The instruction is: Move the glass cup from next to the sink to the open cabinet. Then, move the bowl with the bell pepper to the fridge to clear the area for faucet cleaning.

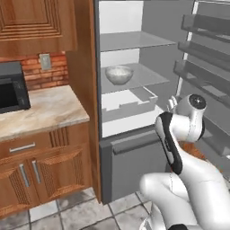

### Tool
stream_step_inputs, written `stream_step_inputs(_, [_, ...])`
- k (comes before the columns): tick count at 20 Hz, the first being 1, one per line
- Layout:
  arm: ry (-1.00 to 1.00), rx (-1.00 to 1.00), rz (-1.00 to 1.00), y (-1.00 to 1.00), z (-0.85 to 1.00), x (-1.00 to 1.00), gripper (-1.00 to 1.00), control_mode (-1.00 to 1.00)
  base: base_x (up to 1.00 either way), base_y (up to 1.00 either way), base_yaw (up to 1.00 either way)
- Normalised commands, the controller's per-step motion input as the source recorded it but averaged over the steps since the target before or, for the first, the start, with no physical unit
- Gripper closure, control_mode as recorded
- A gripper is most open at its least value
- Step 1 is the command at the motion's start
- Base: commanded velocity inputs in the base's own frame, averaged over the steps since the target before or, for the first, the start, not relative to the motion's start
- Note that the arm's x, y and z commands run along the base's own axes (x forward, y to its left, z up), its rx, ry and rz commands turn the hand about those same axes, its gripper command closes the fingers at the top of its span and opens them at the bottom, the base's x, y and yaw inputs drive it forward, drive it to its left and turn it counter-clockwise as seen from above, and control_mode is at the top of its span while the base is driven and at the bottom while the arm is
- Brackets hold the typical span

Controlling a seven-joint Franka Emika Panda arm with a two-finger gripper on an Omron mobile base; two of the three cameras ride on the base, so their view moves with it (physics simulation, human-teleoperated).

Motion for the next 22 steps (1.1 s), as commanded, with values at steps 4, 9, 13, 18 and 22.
stream_step_inputs(4, [0.00,0.00,0.00,0.00,0.00,0.00,-1.00,1.00,-1.00,0.11,-0.68])
stream_step_inputs(9, [0.00,0.00,0.00,0.00,0.00,0.00,-1.00,1.00,-1.00,0.22,-0.76])
stream_step_inputs(13, [0.00,0.00,0.00,0.00,0.00,0.00,-1.00,1.00,-0.99,0.16,-0.78])
stream_step_inputs(18, [0.00,0.00,0.00,0.00,0.00,0.00,-1.00,1.00,-0.22,-0.45,-0.85])
stream_step_inputs(22, [0.00,0.00,0.00,0.00,0.00,0.00,-1.00,1.00,0.73,-0.67,-0.60])
